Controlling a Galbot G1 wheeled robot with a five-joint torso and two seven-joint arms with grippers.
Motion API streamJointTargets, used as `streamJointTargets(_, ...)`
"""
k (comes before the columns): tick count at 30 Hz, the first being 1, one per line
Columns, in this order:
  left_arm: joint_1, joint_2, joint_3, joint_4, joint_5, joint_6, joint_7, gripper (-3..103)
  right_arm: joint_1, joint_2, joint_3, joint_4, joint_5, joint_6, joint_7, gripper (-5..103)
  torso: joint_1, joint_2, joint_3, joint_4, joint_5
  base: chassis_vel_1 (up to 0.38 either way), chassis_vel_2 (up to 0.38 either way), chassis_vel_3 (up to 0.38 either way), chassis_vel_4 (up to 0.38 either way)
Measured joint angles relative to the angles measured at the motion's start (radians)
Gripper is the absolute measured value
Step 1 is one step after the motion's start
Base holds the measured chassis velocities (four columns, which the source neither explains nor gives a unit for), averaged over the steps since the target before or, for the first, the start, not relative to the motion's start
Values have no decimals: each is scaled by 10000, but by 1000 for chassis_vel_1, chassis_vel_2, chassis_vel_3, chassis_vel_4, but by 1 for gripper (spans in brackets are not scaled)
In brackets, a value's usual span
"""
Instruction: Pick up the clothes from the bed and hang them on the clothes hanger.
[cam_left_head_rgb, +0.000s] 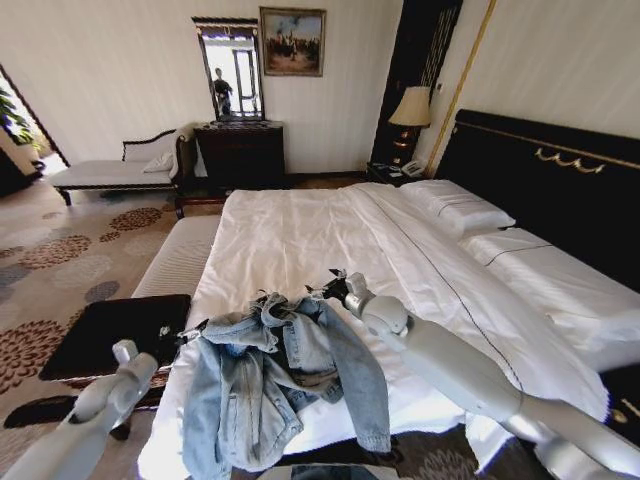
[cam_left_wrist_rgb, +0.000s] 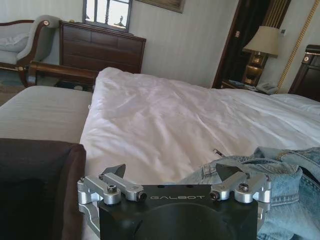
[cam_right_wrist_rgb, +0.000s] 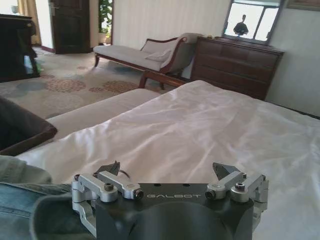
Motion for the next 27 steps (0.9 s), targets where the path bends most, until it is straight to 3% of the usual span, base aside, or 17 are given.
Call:
streamJointTargets(2, 177, -136, -167, -98, 23, -52, 7, 100, 322, 215, -323, -148, 69, -7, 24, 100, 0, 0, 0, -1, -2, 0, 0, 0, 0)
streamJointTargets(3, 507, -379, -461, -274, 76, -147, 11, 100, 935, 793, -977, -551, 106, -11, 75, 100, 1, 0, 0, -2, 1, 0, 0, 0, 0)
streamJointTargets(5, 636, -489, -554, -332, 125, -184, 21, 100, 1106, 1056, -1182, -702, 110, -11, 81, 100, 2, -1, 1, -2, 0, 0, 0, 0, 0)
streamJointTargets(9, 1043, -915, -798, -617, 418, -352, 70, 100, 1807, 2478, -2117, -1603, 85, -8, 83, 100, 3, 0, 1, 1, -3, 0, 0, 0, 0)
streamJointTargets(11, 1214, -1131, -894, -819, 456, -403, 95, 100, 2165, 3214, -2648, -2598, -277, 70, -54, 100, 0, 1, 0, 2, 0, 0, 0, 0, 0)
streamJointTargets(14, 1336, -1275, -914, -911, 552, -497, 122, 100, 2344, 3696, -3036, -3573, -752, 182, -221, 100, 1, 0, 0, 1, -1, 0, 0, 0, 0)
streamJointTargets(20, 1404, -1433, -883, -1021, 618, -616, 156, 100, 2534, 4109, -3624, -5094, -1696, 449, -509, 100, 3, -1, 2, -3, 1, 0, 0, 0, 0)
streamJointTargets(27, 1534, -1482, -788, -1184, 700, -676, 209, 100, 2835, 3878, -3929, -5820, -2017, 483, -882, 100, 2, -1, 0, -3, 1, 0, 0, 0, 0)
